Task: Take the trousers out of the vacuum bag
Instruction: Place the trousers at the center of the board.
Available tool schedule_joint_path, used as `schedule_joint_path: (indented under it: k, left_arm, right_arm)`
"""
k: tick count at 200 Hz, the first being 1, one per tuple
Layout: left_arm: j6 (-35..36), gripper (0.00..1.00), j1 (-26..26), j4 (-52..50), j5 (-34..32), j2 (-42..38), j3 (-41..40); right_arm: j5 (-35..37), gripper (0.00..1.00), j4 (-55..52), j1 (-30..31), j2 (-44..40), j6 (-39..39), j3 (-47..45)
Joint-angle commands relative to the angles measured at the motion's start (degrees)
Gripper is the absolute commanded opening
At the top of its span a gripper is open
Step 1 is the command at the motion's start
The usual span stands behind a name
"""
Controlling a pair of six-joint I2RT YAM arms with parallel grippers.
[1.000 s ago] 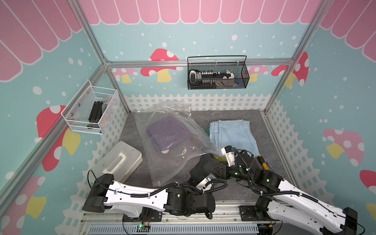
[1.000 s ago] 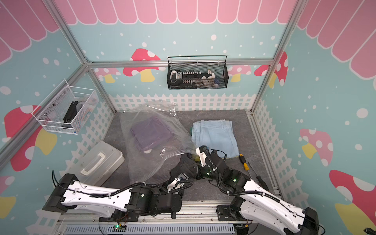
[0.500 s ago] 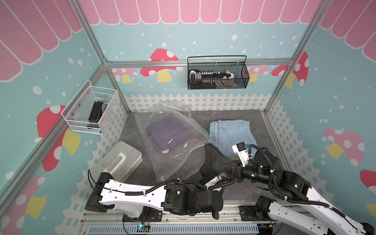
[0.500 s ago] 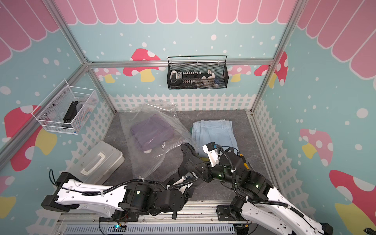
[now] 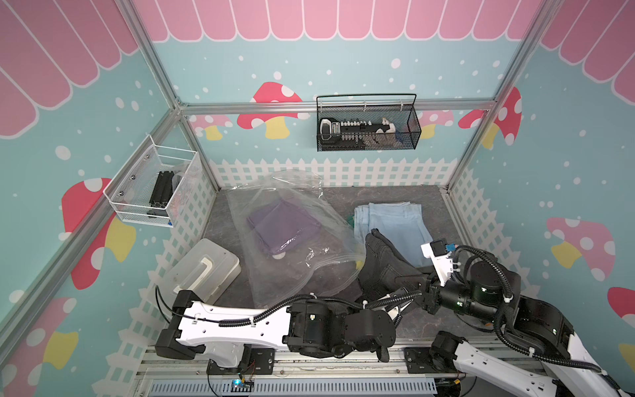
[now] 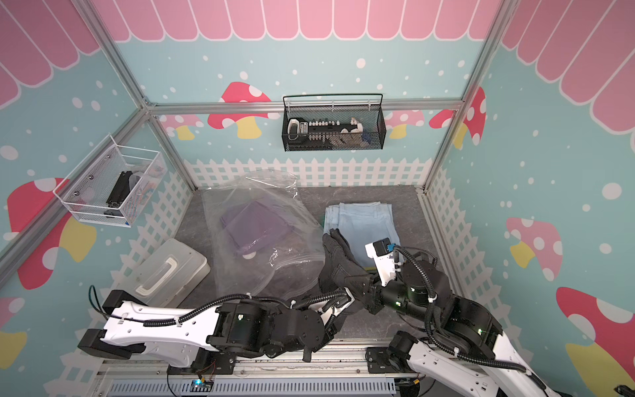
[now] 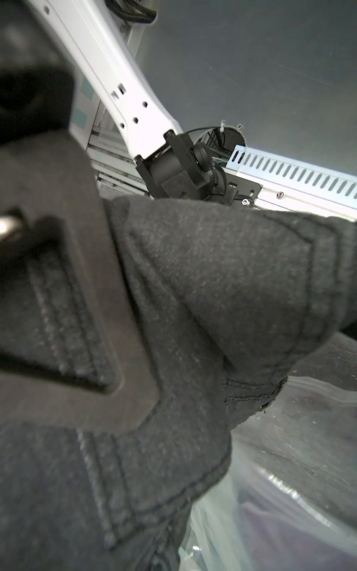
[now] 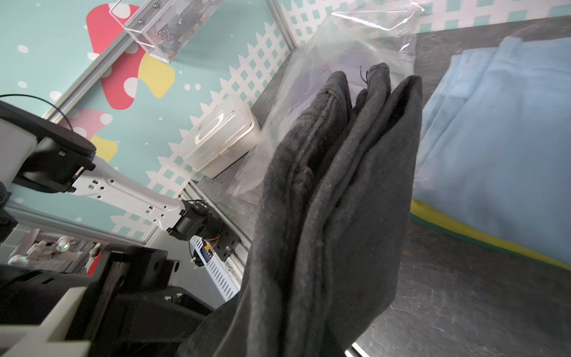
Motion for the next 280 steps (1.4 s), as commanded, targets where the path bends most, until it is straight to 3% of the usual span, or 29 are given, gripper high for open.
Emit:
schedule_joint_path:
  k: [1, 40, 88, 131, 217, 280]
  left_arm:
    - [3.08, 0.0, 3.1, 8.95, 1.62, 0.5, 4.67]
    - [7.18, 0.0, 6.93, 8.27, 5.04, 3.97, 11.35]
    - [13.23, 0.0, 12.57, 6.39, 3.76, 6.82, 16.98]
    - [18.79, 0.0, 15.66, 6.14, -1.51, 9.01, 20.52]
    - [27.22, 0.0, 23.36, 10.28, -7.46, 14.99, 27.84]
    - [28.49, 0.0, 30.46, 12.38, -6.63, 21.37, 34.45]
  right_arm:
    - [3.64, 0.0, -1.76, 0.83, -0.12, 0.81, 2.08]
    - [14.03, 0.0, -1.62, 0.82, 0.78, 3.52, 3.87]
    - [24.81, 0.0, 0.33, 0.82, 5.23, 4.24, 6.89]
    - [26.32, 0.0, 4.14, -0.48, 11.38, 3.71, 10.54]
    - [1.77, 0.0, 20.53, -20.74, 18.95, 5.57, 8.24]
    - [-18.56, 0.0, 39.98, -36.54, 25.28, 13.94, 3.11]
